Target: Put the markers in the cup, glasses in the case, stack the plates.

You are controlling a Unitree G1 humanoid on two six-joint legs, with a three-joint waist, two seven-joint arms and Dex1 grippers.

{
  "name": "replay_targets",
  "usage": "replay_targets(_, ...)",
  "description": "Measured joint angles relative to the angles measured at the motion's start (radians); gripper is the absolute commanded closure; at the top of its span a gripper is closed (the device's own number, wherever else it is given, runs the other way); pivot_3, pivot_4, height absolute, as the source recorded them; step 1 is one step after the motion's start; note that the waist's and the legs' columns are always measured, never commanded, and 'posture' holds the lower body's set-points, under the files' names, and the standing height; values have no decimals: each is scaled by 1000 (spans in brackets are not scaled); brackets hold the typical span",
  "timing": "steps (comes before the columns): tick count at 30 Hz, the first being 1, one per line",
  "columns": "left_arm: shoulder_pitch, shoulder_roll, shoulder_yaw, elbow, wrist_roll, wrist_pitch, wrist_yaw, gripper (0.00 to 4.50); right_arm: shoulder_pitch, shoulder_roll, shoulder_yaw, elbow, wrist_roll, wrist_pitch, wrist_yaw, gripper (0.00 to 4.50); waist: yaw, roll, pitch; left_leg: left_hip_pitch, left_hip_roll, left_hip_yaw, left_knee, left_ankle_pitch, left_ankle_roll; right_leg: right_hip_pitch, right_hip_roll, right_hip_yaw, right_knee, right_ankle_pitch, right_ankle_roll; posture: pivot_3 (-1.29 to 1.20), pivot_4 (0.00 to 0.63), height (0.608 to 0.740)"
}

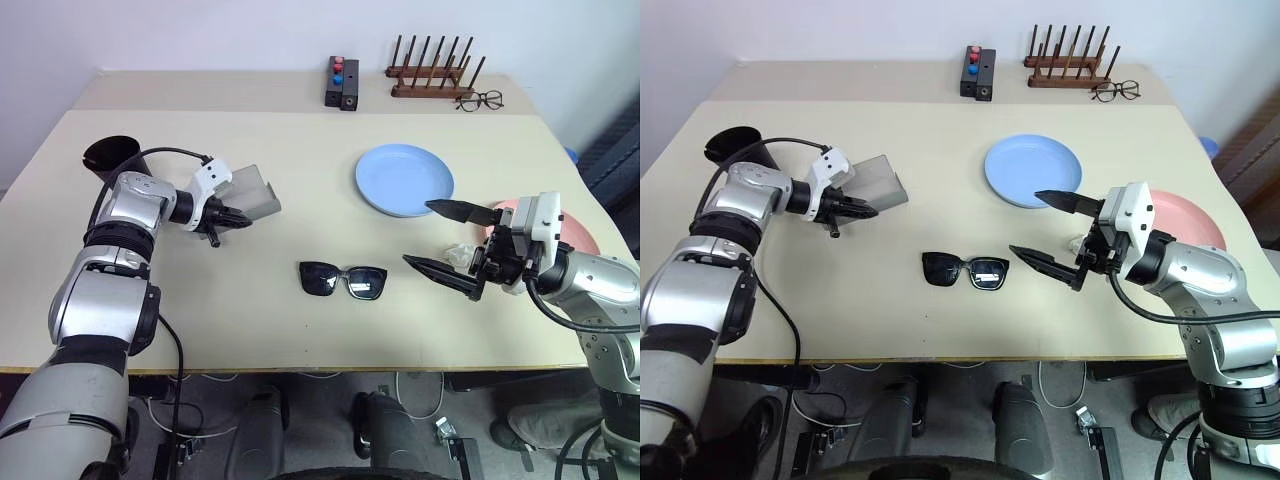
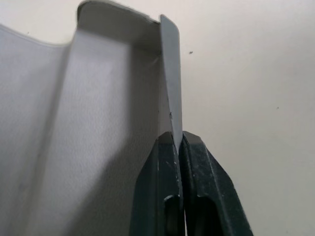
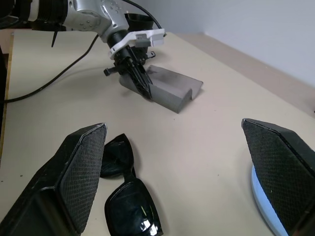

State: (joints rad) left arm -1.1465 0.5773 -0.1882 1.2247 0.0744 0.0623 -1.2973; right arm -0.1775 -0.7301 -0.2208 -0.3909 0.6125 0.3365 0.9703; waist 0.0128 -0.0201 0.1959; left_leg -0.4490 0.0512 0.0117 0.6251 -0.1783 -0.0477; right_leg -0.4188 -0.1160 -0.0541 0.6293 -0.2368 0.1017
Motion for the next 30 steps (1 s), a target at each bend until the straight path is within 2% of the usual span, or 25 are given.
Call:
replay_targets(6, -1, 3, 39, -39, -37, 83, -137, 4417, -2, 0, 0, 2, -1, 0, 0, 0, 1, 0, 0, -1, 0, 0, 1, 0, 0, 0, 0, 0, 0, 0, 0, 0, 150, 740)
replay_targets(8, 18, 28, 21, -128, -65, 124, -207, 4417, -7, 0, 3, 2, 0, 0, 1, 0, 0, 0, 0, -2, 0, 0, 1, 0, 0, -1, 0, 0, 0, 0, 0, 0, 150, 740)
replay_targets(9, 46, 63, -6, -208, -100, 149, -241, 4417, -7, -1, 2, 2, 1, -1, 5, 0, -4, 0, 0, -2, 0, 0, 1, 0, 0, -1, 0, 0, 0, 0, 0, 0, 150, 740)
replay_targets(12, 189, 261, -150, -556, -250, 235, -297, 4417, 31, -32, -18, 2, 20, -2, 56, 0, -25, 1, 0, 0, 1, 0, -3, 0, 0, -1, 0, 1, 0, 0, 0, 0, 150, 740)
replay_targets(14, 242, 342, -209, -694, -324, 285, -306, 4417, 54, -44, -37, 4, 32, -2, 93, 0, -23, 1, 0, 1, 1, 0, -4, 0, 0, -1, 1, 1, 2, 0, 0, 0, 150, 740)
replay_targets(19, 341, 468, -278, -998, -474, 364, -313, 4417, 60, -65, -70, 5, 54, -18, 154, 0, -18, 1, 1, 1, 1, -1, 2, 0, 0, 1, 0, 1, 1, -1, 0, 0, 150, 740)
replay_targets(25, 480, 488, -246, -1166, -489, 394, -313, 4417, 53, -70, -82, 1, 121, 22, 138, 0, -18, 1, 1, 1, 1, 0, 1, 0, 0, 1, -1, 1, 0, 0, -1, 0, 150, 740)
replay_targets(30, 550, 488, -215, -1220, -458, 401, -289, 4417, 48, -68, -102, -9, 181, 54, 103, 0, -18, 1, 1, 0, 1, 0, 2, 0, 0, -1, 0, 1, 1, 0, -1, 0, 150, 740)
